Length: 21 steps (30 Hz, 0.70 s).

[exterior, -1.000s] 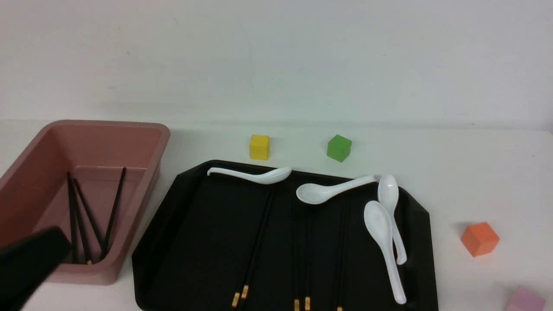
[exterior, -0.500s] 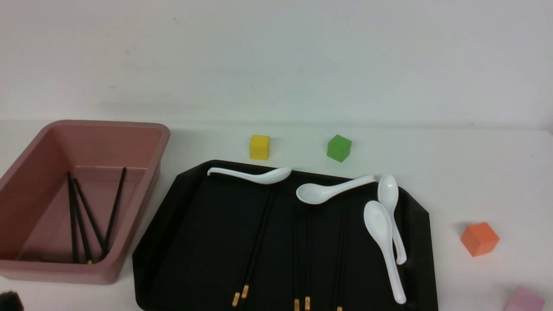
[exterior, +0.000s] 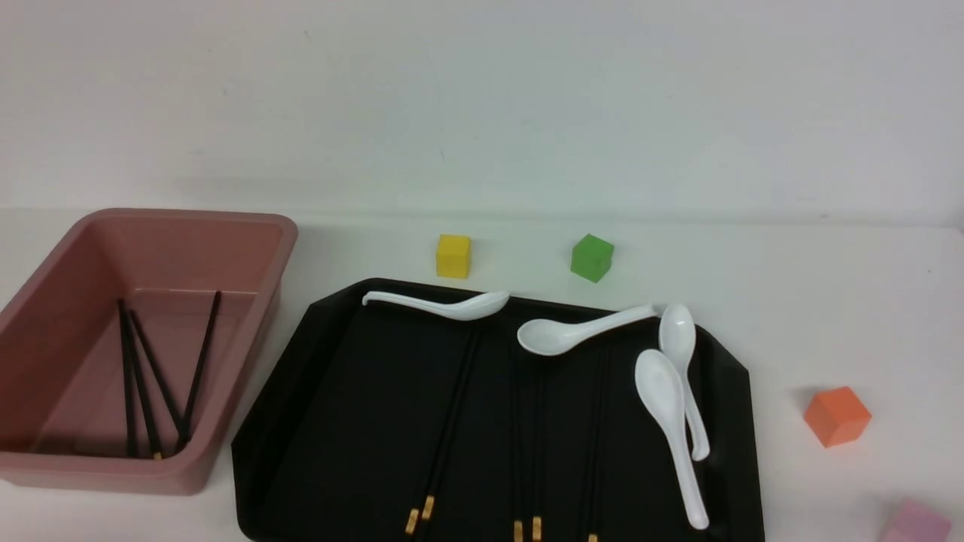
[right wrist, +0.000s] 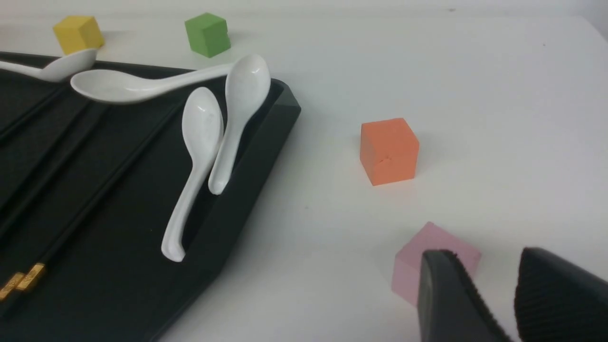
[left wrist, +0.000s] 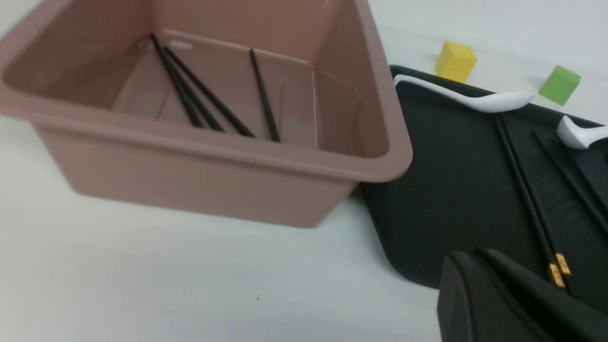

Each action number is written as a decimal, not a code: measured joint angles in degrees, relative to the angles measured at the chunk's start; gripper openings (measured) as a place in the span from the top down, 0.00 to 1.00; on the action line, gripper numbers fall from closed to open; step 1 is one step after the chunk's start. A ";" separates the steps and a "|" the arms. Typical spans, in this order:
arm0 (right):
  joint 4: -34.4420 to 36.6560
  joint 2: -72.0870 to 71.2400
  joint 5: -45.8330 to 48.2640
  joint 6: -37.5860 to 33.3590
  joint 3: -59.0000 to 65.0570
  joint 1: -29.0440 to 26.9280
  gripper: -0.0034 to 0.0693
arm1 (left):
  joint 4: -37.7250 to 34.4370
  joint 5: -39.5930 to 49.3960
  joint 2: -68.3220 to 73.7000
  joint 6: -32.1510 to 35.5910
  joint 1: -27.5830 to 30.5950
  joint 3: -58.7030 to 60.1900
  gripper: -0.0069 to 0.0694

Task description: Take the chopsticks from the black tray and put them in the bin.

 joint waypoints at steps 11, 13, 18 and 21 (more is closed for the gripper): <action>0.00 0.00 0.00 0.00 0.00 0.00 0.62 | 0.90 3.02 0.00 -0.86 5.79 0.17 0.90; 0.00 0.00 0.00 0.00 0.00 0.00 0.62 | 0.98 3.02 0.00 -1.10 5.81 0.17 0.89; 0.00 0.00 0.00 0.00 0.00 0.00 0.62 | 1.02 3.02 0.00 -1.22 5.81 0.17 0.88; 0.00 0.00 0.00 0.00 0.00 0.00 0.62 | 1.02 3.02 0.00 -1.22 5.81 0.17 0.88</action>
